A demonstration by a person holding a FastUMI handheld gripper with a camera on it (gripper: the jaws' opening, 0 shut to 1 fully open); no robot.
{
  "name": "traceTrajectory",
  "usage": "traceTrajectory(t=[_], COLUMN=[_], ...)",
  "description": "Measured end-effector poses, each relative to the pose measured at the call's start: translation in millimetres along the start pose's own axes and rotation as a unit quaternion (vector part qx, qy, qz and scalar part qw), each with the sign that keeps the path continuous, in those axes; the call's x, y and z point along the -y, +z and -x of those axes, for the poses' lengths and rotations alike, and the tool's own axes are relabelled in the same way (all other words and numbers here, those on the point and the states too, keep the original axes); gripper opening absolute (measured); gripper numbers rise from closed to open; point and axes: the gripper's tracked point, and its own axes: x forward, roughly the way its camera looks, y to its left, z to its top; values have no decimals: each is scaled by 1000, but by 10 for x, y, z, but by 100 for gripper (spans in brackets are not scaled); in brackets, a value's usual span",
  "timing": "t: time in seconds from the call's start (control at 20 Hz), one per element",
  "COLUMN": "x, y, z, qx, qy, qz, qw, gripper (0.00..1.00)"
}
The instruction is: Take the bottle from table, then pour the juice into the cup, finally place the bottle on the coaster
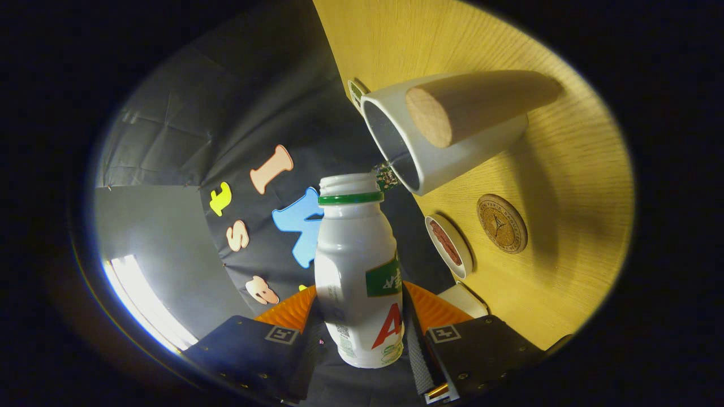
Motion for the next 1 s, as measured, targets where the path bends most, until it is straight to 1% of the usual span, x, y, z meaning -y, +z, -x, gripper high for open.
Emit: traceTrajectory(t=[0.45, 1.0], x=[-30, -84], y=[49, 70], z=[-17, -40], qx=[17, 22], qy=[7, 16], qz=[-42, -76], qw=[999, 997], gripper=[68, 68])
